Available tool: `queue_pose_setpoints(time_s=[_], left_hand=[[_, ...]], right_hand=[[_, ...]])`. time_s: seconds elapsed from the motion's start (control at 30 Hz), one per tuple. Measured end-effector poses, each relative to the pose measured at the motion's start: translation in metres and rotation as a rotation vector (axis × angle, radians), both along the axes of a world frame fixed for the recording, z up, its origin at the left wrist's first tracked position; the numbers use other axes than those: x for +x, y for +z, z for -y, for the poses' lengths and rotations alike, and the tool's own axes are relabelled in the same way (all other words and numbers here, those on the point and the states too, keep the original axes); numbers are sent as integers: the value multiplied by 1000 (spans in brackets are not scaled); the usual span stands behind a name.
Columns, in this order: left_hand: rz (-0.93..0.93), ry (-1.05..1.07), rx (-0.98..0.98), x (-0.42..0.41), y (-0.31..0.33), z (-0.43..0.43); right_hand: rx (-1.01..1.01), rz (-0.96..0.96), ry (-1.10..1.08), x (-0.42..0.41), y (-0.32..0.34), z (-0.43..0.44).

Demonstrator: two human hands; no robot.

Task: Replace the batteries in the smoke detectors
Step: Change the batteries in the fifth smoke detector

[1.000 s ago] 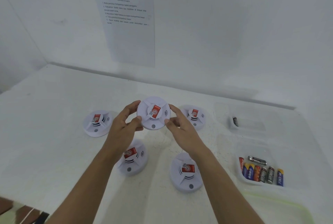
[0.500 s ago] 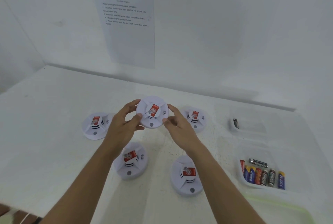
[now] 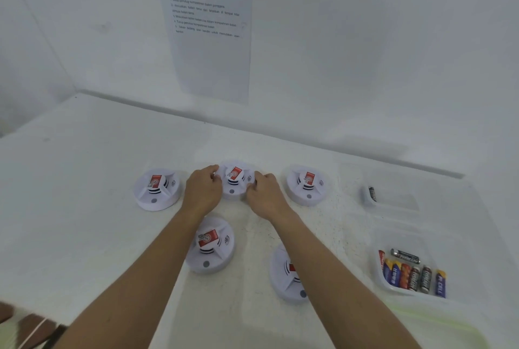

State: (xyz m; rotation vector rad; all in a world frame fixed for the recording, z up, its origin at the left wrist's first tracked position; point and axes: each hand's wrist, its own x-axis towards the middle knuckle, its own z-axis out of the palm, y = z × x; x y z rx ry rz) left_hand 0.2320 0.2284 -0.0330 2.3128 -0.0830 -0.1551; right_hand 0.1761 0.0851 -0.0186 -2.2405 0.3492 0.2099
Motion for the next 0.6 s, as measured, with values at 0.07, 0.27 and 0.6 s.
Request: queue_pose_setpoints(time_s=[0.07,0.27,0.6], left_hand=[[29,-1,16,0,-1,-1],[-11,-49,-29,-5,15,-15],[496,131,43,-40,16,-119]], right_hand=[[-9,3,-7,2,0,0],[-213,7,27,5,7,-4],[-153,301,404,32,16,-79]])
